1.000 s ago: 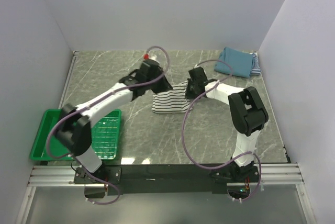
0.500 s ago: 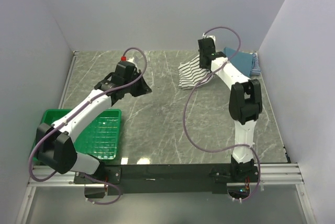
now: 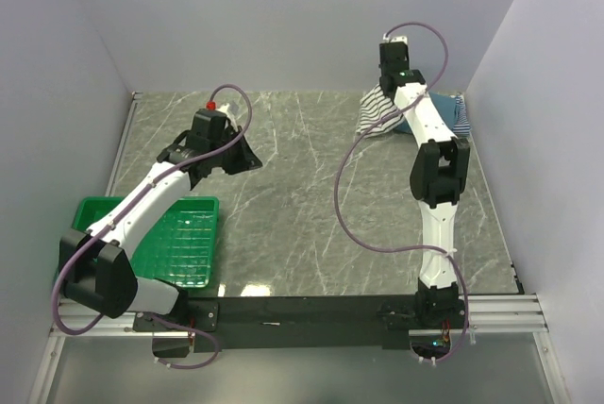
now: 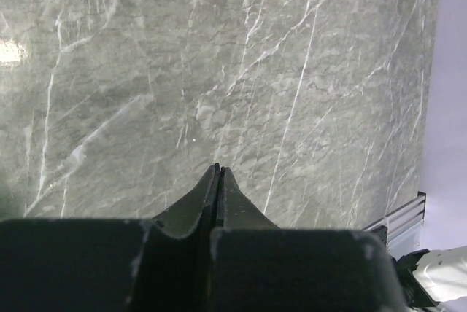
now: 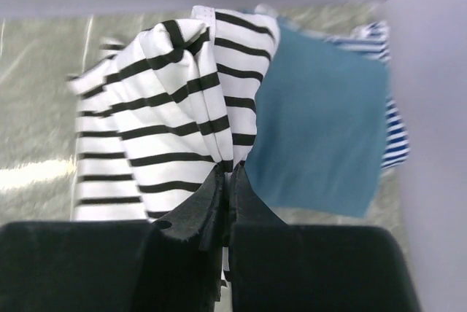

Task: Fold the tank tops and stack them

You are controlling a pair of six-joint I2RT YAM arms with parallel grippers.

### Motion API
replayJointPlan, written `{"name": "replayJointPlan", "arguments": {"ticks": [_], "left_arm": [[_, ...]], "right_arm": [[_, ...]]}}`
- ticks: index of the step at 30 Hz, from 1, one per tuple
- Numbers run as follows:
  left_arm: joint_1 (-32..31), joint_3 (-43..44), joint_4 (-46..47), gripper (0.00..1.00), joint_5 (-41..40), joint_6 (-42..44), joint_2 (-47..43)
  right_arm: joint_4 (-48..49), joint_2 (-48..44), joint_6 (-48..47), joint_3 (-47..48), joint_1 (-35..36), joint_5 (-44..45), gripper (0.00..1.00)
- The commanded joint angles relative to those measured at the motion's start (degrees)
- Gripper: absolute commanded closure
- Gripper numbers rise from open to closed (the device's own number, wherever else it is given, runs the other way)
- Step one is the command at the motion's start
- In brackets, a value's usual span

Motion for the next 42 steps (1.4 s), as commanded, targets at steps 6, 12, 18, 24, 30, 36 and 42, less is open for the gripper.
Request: {"name": "replayJointPlan", "arguments": {"ticks": [6, 12, 18, 24, 30, 36, 42], "left_arm": [[1.5, -1.3, 1.6, 0.98, 3.6, 1.9, 0.2], [1.5, -1.9, 1.8, 0.98, 4.0, 1.9, 0.5], [1.5, -2.0, 2.1, 0.98, 4.4, 1.7, 1.0], [1.5, -2.5, 2.6, 0.98, 5.0, 1.5, 1.5], [1.4, -2.7, 3.1, 0.98, 6.0, 1.4, 2.4], [1.5, -3.0, 3.4, 0.91, 6.3, 1.1, 2.5], [1.5, -3.6, 3.5, 0.66, 5.0, 0.5, 0.5]], "right_arm": [[3.3, -2.8, -6.3, 5.2, -1.2, 4.7, 1.0], [3.1, -3.0, -6.3, 6.4, -2.5, 5.3, 1.0], [4.5, -6.7, -3.3, 2.6, -5.3, 2.7, 1.0], [3.9, -6.4, 0.4, -0.8, -8.9, 1.6, 1.0], [4.3, -6.7, 7.2, -7.0, -14.2, -3.7, 1.0], [0.3, -5.8, 14.6, -7.8, -16.4, -2.0, 0.44], [0.3, -17.0, 21.4, -15.5, -16.2, -4.3, 0.14]]}}
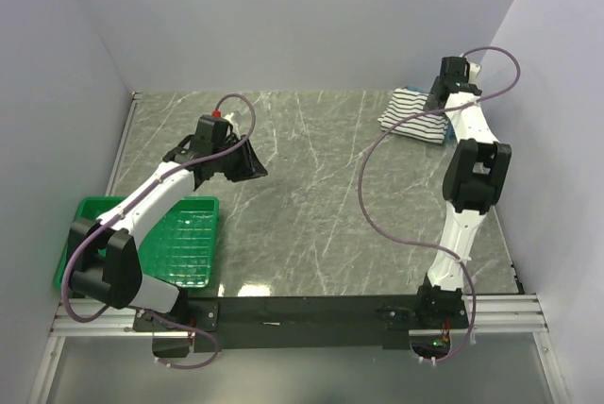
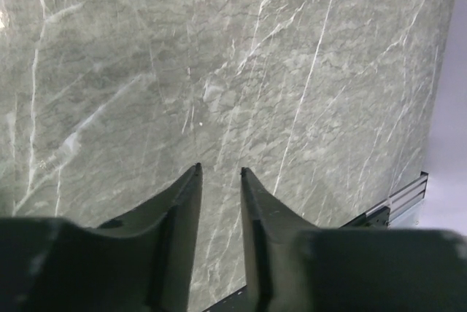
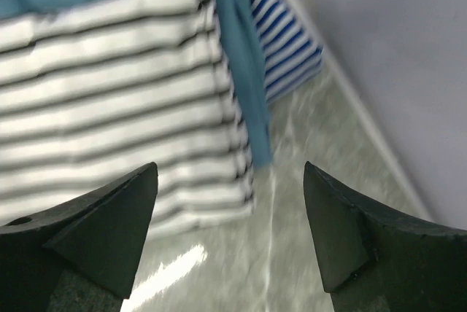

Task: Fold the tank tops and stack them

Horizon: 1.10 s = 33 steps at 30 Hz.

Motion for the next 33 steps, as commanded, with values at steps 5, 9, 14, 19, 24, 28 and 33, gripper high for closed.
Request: {"name": "replayJointPlan", "arguments": {"ticks": [5, 9, 14, 19, 24, 28, 33], "left_arm": [[0.2, 0.6, 0.0, 0.61, -2.3, 0.1, -4.3], [0.3, 0.2, -1.2, 0.59, -6.8, 0.6, -7.7], [0.2, -4.1, -0.5, 0.59, -9.1, -0.4, -11.5], [0.2, -10.5, 1.1, 0.59, -10.1, -2.1, -15.8], [0.2, -13.5, 0.7, 0.58, -11.9, -2.4, -19.7], [0.2, -14.3, 0.2, 0.58, -12.8, -2.5, -21.7], [0.2, -14.8, -0.7, 0.58, -13.2, -2.6, -23.5]], "right_arm": [[5.1, -23.8, 9.3, -16.5, 9.7, -5.2, 0.11], [9.4, -38.4, 11.9, -33.8, 19.9, -3.4, 0.11], [15.9, -53.6, 17.6, -52.1, 31.2, -5.4, 0.1], [19.0, -68.5, 21.7, -67.7, 33.9, -14.0, 0.09], [16.2, -78.5, 22.0, -72.6, 33.9, -10.7, 0.04], [14.3, -82.0, 21.3, -73.0, 33.8, -9.3, 0.0], [13.7, -82.3, 21.5, -72.9, 33.8, -9.1, 0.0]]}}
